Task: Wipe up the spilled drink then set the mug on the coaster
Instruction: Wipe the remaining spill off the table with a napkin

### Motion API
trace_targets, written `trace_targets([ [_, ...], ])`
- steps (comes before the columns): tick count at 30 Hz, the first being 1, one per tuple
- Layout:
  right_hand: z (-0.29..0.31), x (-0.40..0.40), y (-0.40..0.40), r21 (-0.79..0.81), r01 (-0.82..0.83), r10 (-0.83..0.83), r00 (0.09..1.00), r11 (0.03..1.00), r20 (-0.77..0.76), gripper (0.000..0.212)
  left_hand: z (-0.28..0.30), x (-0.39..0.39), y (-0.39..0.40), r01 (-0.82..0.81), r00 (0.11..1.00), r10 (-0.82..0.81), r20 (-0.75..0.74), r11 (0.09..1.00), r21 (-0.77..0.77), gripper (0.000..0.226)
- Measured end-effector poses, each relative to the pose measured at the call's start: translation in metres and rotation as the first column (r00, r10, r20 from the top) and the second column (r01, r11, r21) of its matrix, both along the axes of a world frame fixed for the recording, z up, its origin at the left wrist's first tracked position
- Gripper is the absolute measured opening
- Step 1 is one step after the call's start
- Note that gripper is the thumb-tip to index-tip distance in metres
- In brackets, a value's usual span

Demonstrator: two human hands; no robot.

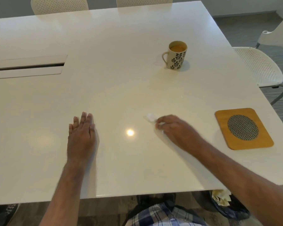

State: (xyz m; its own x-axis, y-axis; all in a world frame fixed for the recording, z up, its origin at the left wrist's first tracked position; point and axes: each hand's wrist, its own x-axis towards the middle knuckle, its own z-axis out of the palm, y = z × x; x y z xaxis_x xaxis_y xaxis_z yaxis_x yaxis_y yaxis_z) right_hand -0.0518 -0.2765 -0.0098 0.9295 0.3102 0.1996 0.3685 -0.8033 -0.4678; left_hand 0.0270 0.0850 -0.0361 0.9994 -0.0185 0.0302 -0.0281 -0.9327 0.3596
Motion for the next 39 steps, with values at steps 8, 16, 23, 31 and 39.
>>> trace_targets([
  [8,-0.006,-0.087,0.003,-0.138,-0.364,0.355,0.931,0.921,-0.089,0.037,0.000,0.000,-0.001,-0.007,1.000,0.007,0.000,1.000,0.007,0.049],
  [16,-0.002,-0.057,-0.081,-0.175,-0.136,0.145,0.988,0.975,0.044,0.017,0.005,-0.004,-0.005,-0.014,1.000,0.014,0.012,1.000,0.018,0.049],
  [23,0.006,-0.046,-0.082,-0.261,0.133,-0.118,0.990,0.956,0.074,0.036,0.005,-0.004,-0.004,-0.013,1.000,0.013,0.011,1.000,0.019,0.048],
  [31,-0.014,-0.114,0.013,-0.174,-0.238,0.230,0.971,0.956,-0.064,0.050,0.006,-0.005,-0.007,-0.021,1.000,0.021,0.010,1.000,0.015,0.048],
  [39,-0.011,-0.089,0.055,-0.268,-0.464,0.476,0.879,0.844,-0.023,0.050,0.005,-0.005,-0.005,-0.010,1.000,0.009,0.023,1.000,0.020,0.050],
])
